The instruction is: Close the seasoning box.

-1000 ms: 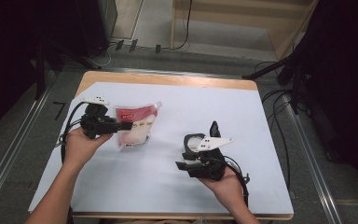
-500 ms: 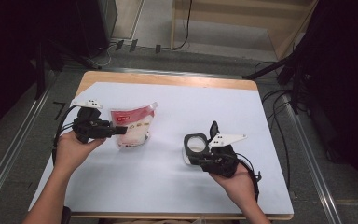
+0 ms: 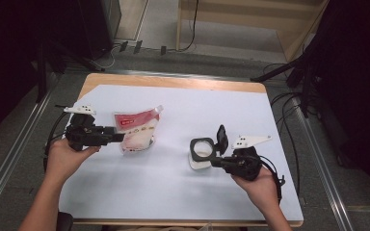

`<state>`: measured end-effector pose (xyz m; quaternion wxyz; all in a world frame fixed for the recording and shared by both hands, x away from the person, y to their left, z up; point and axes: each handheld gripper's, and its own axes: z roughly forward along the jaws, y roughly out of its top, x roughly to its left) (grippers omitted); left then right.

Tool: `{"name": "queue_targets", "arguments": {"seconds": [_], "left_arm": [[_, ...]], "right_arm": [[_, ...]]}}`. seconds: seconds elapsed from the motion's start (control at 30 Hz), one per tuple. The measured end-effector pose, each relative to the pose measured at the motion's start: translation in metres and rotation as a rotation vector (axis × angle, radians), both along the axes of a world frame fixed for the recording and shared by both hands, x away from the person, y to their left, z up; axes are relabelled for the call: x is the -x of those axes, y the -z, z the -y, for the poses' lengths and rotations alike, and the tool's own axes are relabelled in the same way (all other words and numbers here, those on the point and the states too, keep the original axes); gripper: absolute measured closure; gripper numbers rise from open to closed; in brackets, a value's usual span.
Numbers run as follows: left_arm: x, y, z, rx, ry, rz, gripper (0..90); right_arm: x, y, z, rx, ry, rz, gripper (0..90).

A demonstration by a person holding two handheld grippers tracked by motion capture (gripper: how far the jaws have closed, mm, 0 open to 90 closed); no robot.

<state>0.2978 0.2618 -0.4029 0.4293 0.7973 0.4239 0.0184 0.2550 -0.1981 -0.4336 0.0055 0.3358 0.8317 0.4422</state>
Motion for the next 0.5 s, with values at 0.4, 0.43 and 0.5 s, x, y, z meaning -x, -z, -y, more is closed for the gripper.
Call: {"name": "queue_targets", "arguments": {"seconds": [0.4,0.43,0.5], "left_arm": [[0.000,0.002,-0.006,-0.001,-0.014,0.000,52.2],[0.000,0.001,-0.007,-0.005,-0.013,0.001,52.1],[0.000,0.001,-0.007,0.002,-0.010,0.008,51.9]], "right_arm": [[-0.001,0.003,0.019,0.043,0.016,0.007,90.0],[-0.001,0.002,0.023,0.037,0.024,0.007,90.0],[-0.002,0.002,0.028,0.033,0.038,0.012,90.0]]}}
